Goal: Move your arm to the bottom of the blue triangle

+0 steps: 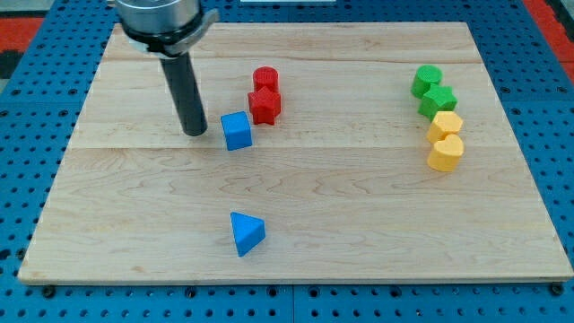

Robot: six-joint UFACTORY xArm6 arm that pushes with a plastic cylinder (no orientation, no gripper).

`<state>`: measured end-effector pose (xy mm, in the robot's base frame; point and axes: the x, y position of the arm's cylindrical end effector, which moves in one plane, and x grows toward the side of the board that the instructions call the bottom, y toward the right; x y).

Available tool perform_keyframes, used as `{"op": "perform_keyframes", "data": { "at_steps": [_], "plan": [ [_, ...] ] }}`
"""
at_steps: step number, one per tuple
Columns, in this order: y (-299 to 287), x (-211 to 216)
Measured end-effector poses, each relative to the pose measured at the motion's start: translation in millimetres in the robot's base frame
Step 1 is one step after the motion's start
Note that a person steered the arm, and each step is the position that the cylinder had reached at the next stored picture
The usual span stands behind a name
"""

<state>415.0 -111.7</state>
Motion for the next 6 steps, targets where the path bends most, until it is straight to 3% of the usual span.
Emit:
{"op": "perform_keyframes", "data": {
  "at_steps": [2,4,5,6],
  "plan": [
    [58.4,1.0],
    [-79.5,90.1],
    [-24.7,157.4],
    [39.0,189.1]
  ]
}}
